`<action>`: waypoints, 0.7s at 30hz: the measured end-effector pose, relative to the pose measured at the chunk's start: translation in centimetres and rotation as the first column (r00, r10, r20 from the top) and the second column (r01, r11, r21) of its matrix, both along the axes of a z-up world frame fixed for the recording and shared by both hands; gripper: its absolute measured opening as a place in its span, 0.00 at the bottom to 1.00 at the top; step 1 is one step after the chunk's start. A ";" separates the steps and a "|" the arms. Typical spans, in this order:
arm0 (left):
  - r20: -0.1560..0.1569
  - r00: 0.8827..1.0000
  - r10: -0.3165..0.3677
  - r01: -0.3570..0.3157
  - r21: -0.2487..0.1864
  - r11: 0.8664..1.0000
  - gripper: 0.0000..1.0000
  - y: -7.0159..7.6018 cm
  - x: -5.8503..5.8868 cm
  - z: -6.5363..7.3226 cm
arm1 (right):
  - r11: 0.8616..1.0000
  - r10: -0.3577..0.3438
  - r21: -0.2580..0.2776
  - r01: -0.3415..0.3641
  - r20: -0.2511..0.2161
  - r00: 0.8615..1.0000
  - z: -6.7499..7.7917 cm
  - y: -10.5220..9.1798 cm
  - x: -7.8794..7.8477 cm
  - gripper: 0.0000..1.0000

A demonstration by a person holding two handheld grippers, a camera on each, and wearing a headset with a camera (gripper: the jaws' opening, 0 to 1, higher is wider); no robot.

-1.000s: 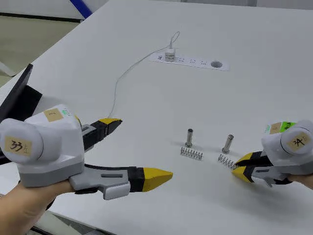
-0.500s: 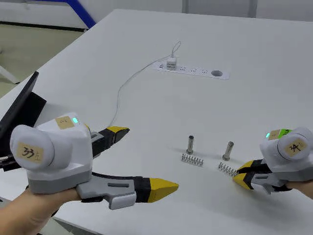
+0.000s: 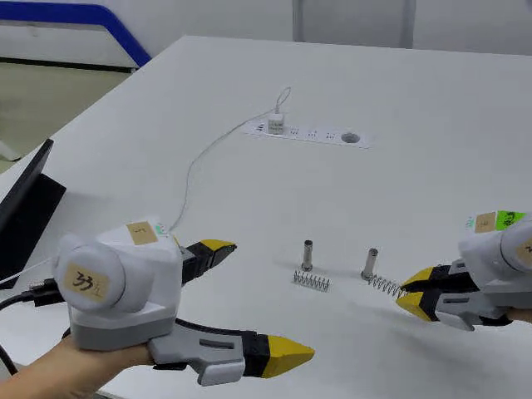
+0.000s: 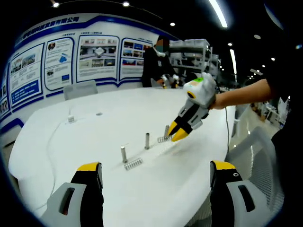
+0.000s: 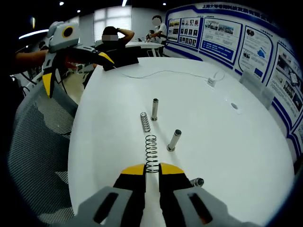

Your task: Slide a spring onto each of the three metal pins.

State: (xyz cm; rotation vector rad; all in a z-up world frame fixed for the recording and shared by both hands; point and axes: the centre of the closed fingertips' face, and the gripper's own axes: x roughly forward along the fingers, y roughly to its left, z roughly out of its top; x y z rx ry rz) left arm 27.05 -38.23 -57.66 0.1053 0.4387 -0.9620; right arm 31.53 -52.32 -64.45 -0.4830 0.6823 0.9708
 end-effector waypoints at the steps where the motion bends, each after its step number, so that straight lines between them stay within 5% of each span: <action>1: 0.001 1.000 -0.002 0.002 0.001 1.000 0.96 -0.1 0.0 0.0 | 1.000 0.000 0.007 0.000 0.003 1.000 0.3 -0.1 -0.1 0.10; 14: 0.007 0.998 -0.066 0.066 0.008 0.998 0.91 -2.3 0.1 0.1 | 0.996 0.049 0.074 -0.054 0.069 0.996 5.4 1.1 -1.8 0.10; 17: 0.056 0.996 -0.065 0.065 -0.005 0.998 0.90 -2.8 0.8 1.2 | 0.993 0.070 0.089 -0.078 0.093 0.993 7.1 1.7 -2.5 0.10; 21: 0.075 0.993 -0.092 0.093 -0.019 0.995 0.83 -3.3 1.2 2.1 | 0.989 0.108 0.082 -0.120 0.138 0.985 8.5 2.4 -3.4 0.10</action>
